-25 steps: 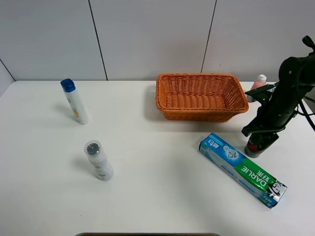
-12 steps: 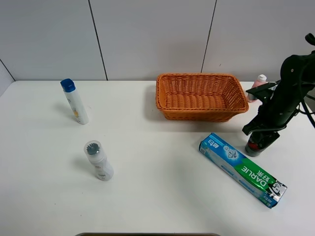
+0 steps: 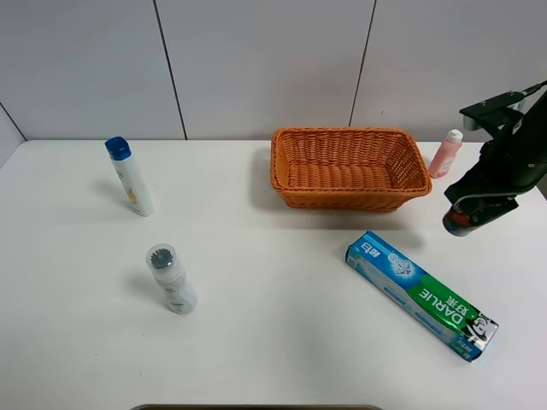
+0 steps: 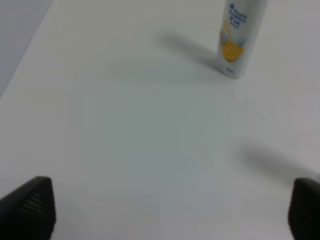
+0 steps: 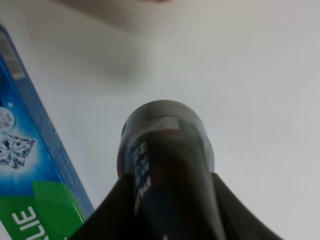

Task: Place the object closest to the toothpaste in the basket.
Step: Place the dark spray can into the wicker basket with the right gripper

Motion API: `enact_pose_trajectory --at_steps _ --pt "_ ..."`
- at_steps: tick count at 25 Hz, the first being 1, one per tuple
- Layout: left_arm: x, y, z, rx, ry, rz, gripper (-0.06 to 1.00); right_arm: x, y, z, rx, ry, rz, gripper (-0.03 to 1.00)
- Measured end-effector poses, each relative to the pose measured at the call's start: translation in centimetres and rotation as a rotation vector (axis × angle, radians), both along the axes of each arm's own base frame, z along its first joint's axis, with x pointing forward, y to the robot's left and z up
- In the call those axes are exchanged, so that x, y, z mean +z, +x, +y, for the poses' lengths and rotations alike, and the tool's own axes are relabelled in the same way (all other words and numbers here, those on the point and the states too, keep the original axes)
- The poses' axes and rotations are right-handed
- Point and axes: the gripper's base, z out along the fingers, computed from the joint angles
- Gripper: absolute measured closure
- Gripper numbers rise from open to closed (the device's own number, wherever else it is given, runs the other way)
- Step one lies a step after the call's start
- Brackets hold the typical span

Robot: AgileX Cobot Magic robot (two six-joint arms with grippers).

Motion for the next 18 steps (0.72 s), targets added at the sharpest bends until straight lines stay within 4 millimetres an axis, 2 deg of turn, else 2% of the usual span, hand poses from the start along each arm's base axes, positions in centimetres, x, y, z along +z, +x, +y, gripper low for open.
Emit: enact_pose_trajectory --at_steps 4,8,14,18 --pt "0.0 0.0 0.0 0.000 0.000 0.000 0.00 3.1 -1.4 0.2 -0.009 0.022 -0.116 0.65" --pt "0.0 0.0 0.0 0.000 0.000 0.000 0.00 5.4 -2.2 1.7 0.033 0.053 -0.256 0.65" --pt "0.0 0.0 0.0 0.000 0.000 0.000 0.00 6.5 -1.3 5.2 0.109 0.154 -0.433 0.65" --pt "0.0 0.0 0.0 0.000 0.000 0.000 0.00 6.0 0.0 6.9 0.133 0.200 -0.503 0.65"
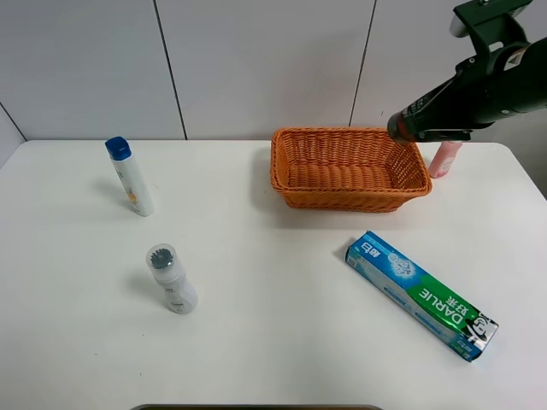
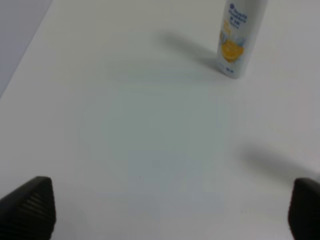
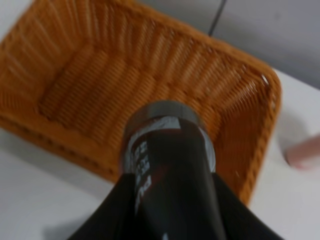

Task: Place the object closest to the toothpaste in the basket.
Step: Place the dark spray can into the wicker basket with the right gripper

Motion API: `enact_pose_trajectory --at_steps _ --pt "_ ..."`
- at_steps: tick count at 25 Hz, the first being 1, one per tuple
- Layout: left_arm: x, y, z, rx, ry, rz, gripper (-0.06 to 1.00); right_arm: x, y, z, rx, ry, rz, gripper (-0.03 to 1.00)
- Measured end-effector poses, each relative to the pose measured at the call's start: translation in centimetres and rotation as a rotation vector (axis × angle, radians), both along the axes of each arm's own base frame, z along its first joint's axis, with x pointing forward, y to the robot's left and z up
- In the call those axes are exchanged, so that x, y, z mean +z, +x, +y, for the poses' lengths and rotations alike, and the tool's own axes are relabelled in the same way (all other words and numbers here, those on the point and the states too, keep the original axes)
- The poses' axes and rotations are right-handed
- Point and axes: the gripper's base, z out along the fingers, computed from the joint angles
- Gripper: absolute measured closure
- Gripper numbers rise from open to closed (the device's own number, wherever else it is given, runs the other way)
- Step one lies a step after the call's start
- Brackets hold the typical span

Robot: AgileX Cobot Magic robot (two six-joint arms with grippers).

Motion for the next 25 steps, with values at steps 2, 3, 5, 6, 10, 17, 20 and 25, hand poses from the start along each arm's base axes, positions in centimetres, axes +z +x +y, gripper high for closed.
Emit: enact_pose_trajectory --at_steps 2,3,5,6,10,17,20,25 --pt "0.0 0.0 0.0 0.000 0.000 0.000 0.00 -0.9 0.8 0.6 0.009 0.000 0.007 0.65" --pt "0.0 0.0 0.0 0.000 0.000 0.000 0.00 -1.4 1.1 0.7 0.010 0.002 0.011 0.65" --pt "0.0 0.0 0.0 0.000 0.000 0.000 0.00 -2.5 2.0 1.0 0.010 -0.001 0.029 0.65" --pt "0.0 0.0 0.0 0.000 0.000 0.000 0.00 -2.9 2.4 1.1 0.009 -0.003 0.037 0.65" --pt "0.0 0.0 0.0 0.000 0.000 0.000 0.00 -4.3 4.6 1.7 0.008 -0.010 0.066 0.65" --pt "0.0 0.0 0.0 0.000 0.000 0.000 0.00 -6.1 8.4 2.8 0.018 -0.018 0.087 0.65" --pt "0.0 0.0 0.0 0.000 0.000 0.000 0.00 -6.9 10.0 3.2 0.018 -0.019 0.092 0.65" --pt "0.0 0.0 0.0 0.000 0.000 0.000 0.00 -8.8 11.9 3.8 0.022 -0.028 0.133 0.65"
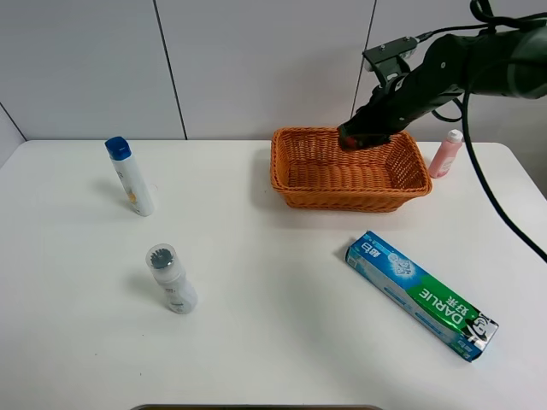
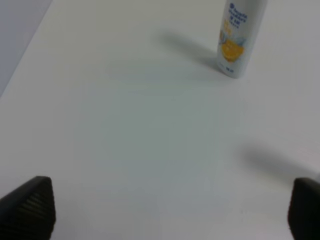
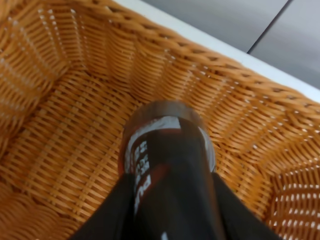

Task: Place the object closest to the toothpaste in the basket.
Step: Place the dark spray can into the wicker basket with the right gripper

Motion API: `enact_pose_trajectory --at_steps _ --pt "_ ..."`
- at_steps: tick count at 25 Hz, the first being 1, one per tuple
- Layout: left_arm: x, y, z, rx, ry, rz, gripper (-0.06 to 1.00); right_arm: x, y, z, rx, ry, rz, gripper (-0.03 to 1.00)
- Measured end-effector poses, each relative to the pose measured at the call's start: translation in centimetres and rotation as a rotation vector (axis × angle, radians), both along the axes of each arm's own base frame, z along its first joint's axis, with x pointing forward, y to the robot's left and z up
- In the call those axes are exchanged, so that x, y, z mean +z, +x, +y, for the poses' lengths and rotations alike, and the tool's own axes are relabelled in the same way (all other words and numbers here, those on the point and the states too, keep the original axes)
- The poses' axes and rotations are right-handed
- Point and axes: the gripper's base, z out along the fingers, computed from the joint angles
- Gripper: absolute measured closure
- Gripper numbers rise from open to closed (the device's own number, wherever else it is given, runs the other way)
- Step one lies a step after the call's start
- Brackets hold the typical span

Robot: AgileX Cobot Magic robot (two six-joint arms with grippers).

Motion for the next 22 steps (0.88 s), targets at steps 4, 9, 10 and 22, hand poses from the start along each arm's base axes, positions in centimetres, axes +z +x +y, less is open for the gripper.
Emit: enact_pose_trajectory --at_steps 4,9,10,22 --pt "0.0 0.0 0.0 0.000 0.000 0.000 0.00 -2.4 0.5 0.5 0.022 -0.023 0.052 0.65" --pt "0.0 0.0 0.0 0.000 0.000 0.000 0.00 -5.0 0.8 0.8 0.027 -0.038 0.111 0.65" --pt "0.0 0.0 0.0 0.000 0.000 0.000 0.00 -5.3 0.8 0.8 0.027 -0.040 0.117 0.65" --pt "0.0 0.0 0.0 0.000 0.000 0.000 0.00 -6.5 1.0 0.9 0.029 -0.046 0.140 0.65"
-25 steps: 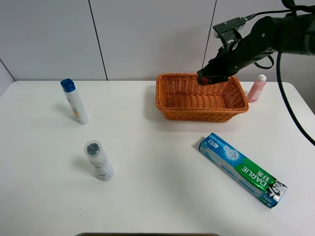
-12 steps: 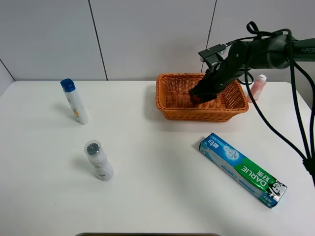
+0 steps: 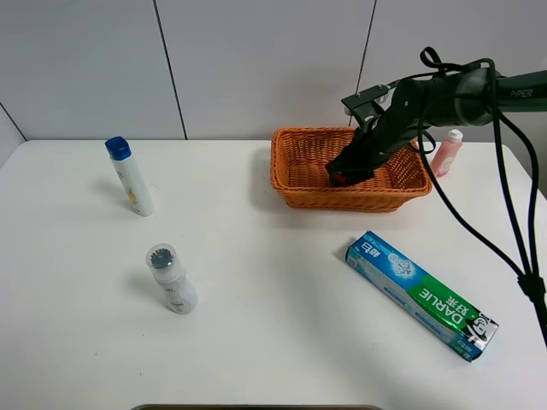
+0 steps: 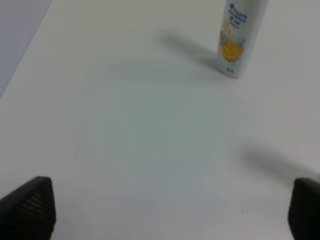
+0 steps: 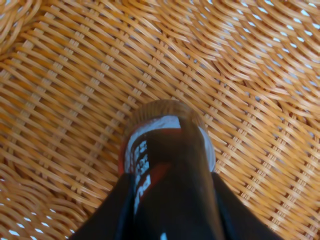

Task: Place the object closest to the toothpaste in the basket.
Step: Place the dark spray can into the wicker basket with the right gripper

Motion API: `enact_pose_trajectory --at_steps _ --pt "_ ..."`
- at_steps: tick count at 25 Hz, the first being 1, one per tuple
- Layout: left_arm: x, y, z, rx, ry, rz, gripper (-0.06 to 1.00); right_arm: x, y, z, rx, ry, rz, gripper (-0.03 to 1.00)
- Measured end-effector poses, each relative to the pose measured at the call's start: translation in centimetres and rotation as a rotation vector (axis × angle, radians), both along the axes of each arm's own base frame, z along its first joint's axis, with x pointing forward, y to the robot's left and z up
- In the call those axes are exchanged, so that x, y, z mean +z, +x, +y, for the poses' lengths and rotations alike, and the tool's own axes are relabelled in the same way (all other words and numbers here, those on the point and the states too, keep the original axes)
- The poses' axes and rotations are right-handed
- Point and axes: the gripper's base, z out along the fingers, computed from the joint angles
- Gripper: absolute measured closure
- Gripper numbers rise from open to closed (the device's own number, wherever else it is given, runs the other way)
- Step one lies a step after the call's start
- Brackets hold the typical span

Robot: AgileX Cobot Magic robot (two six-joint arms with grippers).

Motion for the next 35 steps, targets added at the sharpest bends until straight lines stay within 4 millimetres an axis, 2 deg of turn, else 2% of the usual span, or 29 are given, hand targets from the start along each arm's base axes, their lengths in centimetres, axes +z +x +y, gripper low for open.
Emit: enact_pose_trajectory --at_steps 16,18,24,27,35 --pt "0.00 0.00 0.00 0.000 0.000 0.000 0.00 0.01 0.01 0.00 0.000 0.000 -0.001 0.64" --pt "0.00 0.00 0.00 0.000 0.000 0.000 0.00 0.01 0.02 0.00 0.000 0.000 -0.002 0.58" --pt "0.00 0.00 0.00 0.000 0.000 0.000 0.00 0.16 0.24 0.03 -0.009 0.009 -0.030 0.18" --pt "0.00 0.00 0.00 0.000 0.000 0.000 0.00 0.28 0.43 0.05 -0.045 0.036 -0.047 0.03" --pt "0.00 0.00 0.00 0.000 0.000 0.000 0.00 0.36 0.54 0.03 -0.077 0.054 -0.055 -0.02"
